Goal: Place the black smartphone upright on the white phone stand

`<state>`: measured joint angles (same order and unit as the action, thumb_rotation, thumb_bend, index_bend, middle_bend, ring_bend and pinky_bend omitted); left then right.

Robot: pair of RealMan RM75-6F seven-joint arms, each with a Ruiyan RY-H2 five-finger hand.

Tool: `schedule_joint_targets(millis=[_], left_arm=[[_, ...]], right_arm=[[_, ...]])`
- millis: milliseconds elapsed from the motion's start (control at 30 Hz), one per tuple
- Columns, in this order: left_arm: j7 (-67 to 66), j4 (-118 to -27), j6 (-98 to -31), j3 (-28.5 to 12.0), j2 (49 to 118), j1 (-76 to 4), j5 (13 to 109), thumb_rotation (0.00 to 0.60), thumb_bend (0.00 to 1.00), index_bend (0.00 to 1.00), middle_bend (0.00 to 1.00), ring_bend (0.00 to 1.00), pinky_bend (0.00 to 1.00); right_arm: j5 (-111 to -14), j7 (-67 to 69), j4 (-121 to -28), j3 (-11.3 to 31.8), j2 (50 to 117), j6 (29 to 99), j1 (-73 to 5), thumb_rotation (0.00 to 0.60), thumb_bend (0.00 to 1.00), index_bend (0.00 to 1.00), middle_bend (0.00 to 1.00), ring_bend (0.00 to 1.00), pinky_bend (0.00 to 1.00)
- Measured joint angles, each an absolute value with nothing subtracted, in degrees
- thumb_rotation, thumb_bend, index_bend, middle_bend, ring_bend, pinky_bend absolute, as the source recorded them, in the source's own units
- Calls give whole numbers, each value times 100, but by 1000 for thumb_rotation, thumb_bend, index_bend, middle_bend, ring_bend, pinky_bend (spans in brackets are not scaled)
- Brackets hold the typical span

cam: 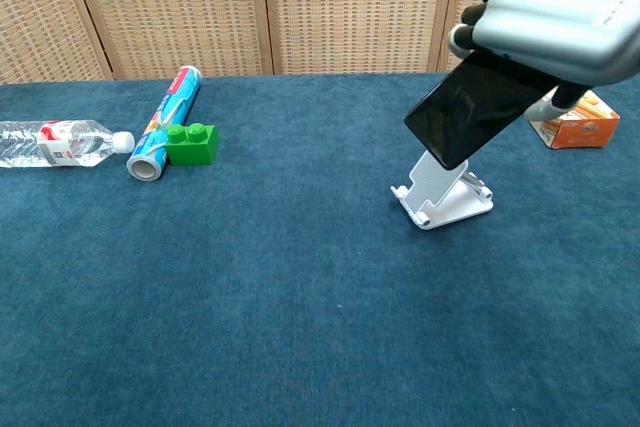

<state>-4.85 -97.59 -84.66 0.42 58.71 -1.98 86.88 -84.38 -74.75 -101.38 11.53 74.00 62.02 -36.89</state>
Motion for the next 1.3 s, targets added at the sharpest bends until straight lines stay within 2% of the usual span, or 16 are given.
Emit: schedule_joint_targets(millis=[167,367,667,1300], left_arm=[[-461,-9780,-8406,45,5841,-232,8662,600,0,0,0,0,0],[-412,-9779,-8279,19,5812,-290,8565,600,0,0,0,0,0],[-426,-9788,-8214,10,5807,-324,8500,600,0,0,0,0,0],[-456,-9811,-8010,-71,5800,-427,8216,600,0,0,0,0,0]], right_arm=[[-7865,-9042,-10199,1224,7575,5879,-4095,600,466,487,568,569,503],[-6955,-10188,-10211,1113,7917,5717,-4515,600,475,487,567,569,503],[-5764,-10518,-10174,876,8140,5707,-4980,600,497,487,553,569,502],[-3935,-10536,-10241,619,8037,5907,-6075,600,504,487,547,569,502]])
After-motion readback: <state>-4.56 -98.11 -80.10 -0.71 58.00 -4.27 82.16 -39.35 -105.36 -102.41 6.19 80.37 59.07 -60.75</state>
